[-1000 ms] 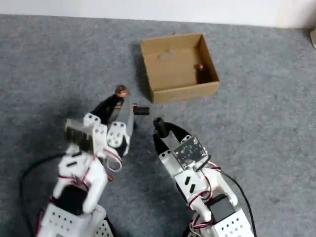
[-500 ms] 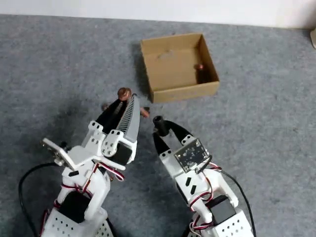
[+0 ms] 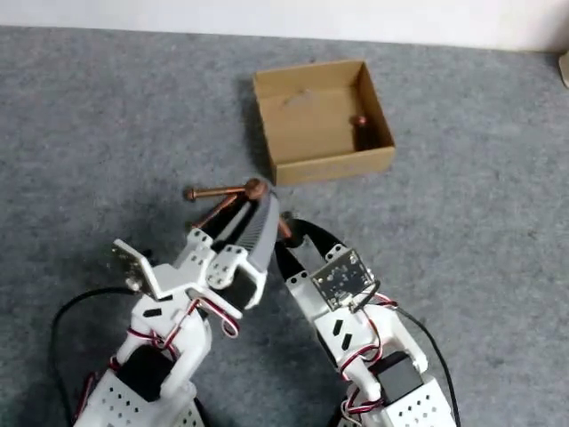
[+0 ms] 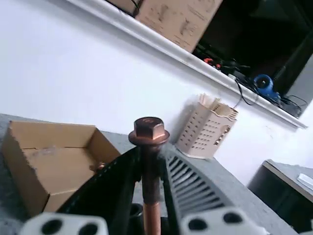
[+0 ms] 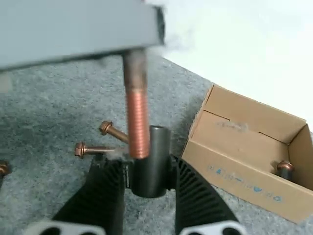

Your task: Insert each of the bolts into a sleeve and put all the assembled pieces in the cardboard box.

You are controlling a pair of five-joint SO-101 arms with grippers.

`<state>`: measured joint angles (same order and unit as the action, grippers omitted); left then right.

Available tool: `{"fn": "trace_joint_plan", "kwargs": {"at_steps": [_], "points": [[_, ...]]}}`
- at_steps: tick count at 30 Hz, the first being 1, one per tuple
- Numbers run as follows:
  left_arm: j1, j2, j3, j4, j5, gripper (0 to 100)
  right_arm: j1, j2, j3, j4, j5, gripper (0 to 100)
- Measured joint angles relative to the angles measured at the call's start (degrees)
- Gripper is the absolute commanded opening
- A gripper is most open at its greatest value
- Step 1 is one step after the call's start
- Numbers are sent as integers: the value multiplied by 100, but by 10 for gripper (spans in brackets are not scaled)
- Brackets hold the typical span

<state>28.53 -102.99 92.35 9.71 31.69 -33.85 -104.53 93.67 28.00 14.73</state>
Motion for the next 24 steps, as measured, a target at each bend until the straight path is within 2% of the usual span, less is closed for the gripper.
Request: {"fn": "trace_joint_plan", "kwargs": {"at_steps": [4, 10, 24], "points": [[-9, 0, 0, 0, 0, 6, 0, 0, 0, 0, 0, 5], [-387, 0, 0, -35, 18, 6, -237, 0, 0, 0, 0, 5], [-457, 0, 0, -88, 18, 6, -334, 0, 0, 0, 0, 5]]}}
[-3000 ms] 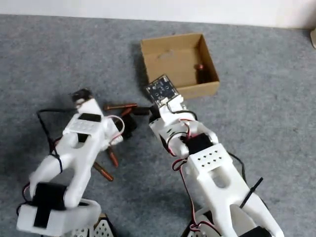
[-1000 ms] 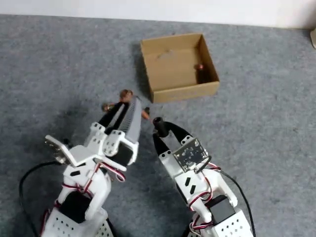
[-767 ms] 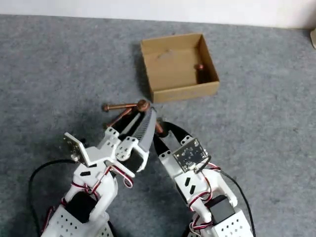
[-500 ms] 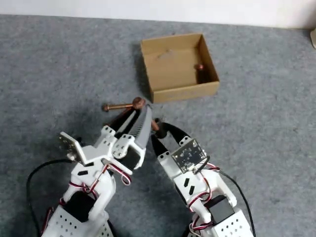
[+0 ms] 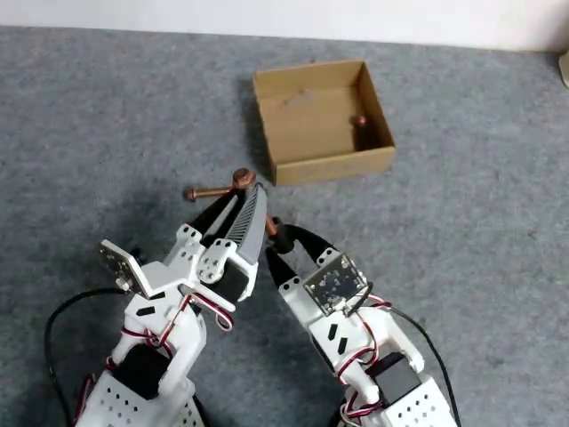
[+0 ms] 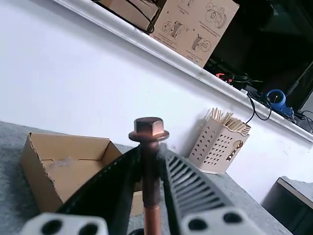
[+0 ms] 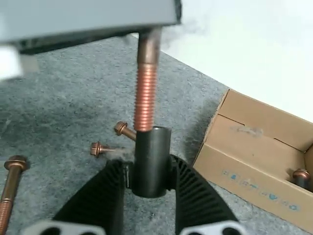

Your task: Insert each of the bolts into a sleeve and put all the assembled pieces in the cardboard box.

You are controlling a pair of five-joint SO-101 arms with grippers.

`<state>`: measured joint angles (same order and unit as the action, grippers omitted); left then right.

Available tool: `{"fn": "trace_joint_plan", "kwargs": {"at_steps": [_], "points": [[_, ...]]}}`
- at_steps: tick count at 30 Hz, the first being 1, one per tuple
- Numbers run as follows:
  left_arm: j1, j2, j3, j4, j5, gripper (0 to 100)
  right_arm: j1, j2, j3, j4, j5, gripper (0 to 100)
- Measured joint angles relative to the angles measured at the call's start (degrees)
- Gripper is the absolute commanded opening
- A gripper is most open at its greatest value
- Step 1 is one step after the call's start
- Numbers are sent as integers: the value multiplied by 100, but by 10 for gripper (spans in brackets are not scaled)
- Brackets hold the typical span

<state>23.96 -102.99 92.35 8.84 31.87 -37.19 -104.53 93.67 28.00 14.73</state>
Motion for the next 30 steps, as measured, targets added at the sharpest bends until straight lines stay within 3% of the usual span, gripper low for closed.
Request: {"fn": "trace_joint_plan", "kwargs": {"at_steps": [20, 30], "points": [[-193, 0, 114, -97, 0, 6, -9, 0, 0, 0, 0, 5], [-220, 0, 158, -105, -26, 6, -501, 0, 0, 0, -9, 5]]}}
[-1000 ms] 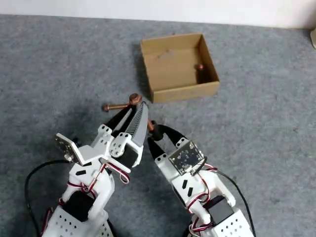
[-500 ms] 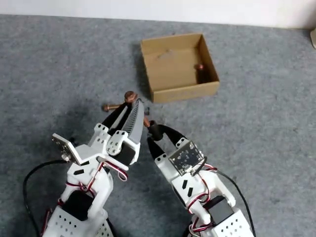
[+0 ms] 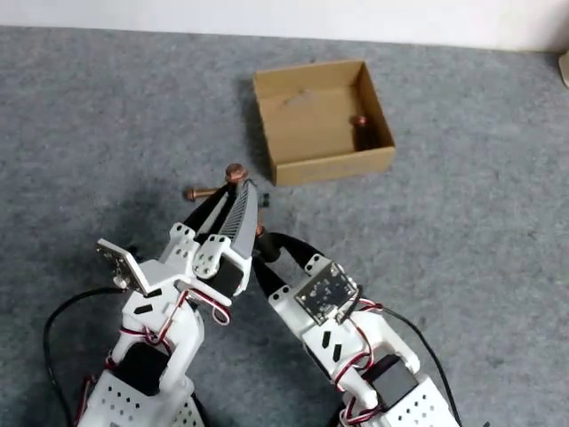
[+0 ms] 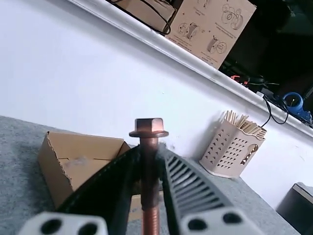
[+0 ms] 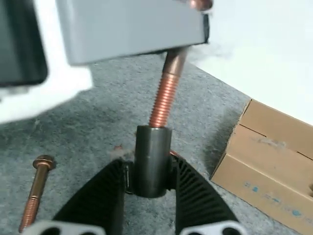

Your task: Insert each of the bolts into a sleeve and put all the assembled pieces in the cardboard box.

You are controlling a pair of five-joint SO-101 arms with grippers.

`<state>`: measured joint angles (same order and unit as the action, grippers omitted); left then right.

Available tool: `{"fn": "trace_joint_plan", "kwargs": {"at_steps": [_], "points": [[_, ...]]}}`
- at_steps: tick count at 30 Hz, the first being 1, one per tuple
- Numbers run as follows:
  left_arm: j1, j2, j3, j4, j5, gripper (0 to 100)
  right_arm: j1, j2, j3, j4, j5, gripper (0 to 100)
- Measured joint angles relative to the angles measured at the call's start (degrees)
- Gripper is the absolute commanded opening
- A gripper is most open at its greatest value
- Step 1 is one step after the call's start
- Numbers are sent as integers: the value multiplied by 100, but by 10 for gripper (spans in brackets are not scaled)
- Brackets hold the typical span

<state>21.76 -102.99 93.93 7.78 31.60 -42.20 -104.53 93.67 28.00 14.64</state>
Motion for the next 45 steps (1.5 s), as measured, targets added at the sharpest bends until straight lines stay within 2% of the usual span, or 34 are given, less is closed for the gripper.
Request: {"fn": "trace_joint_plan", "kwargs": {"at_steps": [9, 14, 23, 29, 31, 42, 45], "points": [[220, 0, 141, 18, 26, 6, 273, 0, 0, -149, -62, 5], [563, 0, 141, 378, 18, 6, 659, 0, 9, -273, -545, 5], [695, -44, 176, 862, 35, 10, 712, 9, 9, -281, -607, 5], [695, -53, 176, 870, -141, 191, 721, 9, 9, -281, -607, 5], [738, -44, 176, 879, -237, 224, 791, 9, 9, -281, -607, 5], [738, -44, 132, 923, -290, 165, 835, 9, 9, -281, -607, 5], [730, -44, -62, 1213, -325, 165, 835, 9, 9, -281, -607, 5]]}}
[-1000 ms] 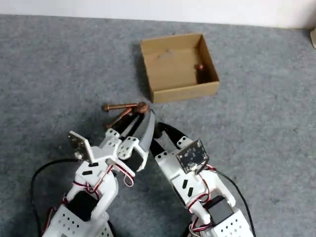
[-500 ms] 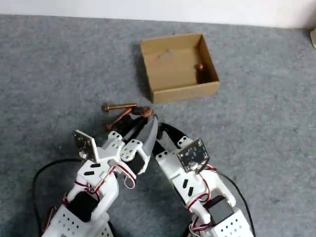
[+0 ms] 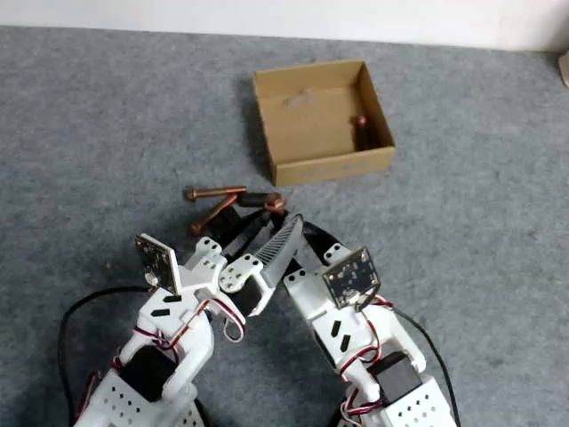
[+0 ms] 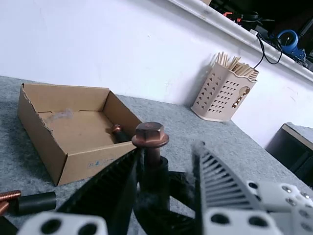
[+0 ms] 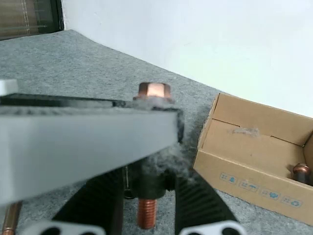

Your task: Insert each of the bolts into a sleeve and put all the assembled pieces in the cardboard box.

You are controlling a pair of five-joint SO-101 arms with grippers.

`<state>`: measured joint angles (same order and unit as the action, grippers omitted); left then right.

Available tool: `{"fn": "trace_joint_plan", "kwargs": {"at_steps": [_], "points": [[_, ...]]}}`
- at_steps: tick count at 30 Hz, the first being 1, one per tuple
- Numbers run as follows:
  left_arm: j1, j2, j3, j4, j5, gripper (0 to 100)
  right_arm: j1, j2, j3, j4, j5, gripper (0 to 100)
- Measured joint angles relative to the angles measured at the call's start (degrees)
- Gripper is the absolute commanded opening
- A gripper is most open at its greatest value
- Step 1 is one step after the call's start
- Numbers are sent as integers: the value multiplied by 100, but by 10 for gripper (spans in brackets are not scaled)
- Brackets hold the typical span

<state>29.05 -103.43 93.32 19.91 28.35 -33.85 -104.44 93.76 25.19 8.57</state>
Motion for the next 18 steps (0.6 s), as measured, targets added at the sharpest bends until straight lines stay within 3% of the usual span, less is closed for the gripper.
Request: {"fn": "trace_joint_plan", "kwargs": {"at_steps": [7, 14, 18], "points": [[-668, -9, -325, 325, -167, 163, 0, 0, 0, 0, 0, 5], [26, -18, -193, 325, -220, 161, 9, 0, 0, 0, 273, 5], [-299, -18, -193, 325, -220, 144, 18, 0, 0, 0, 299, 5]]}}
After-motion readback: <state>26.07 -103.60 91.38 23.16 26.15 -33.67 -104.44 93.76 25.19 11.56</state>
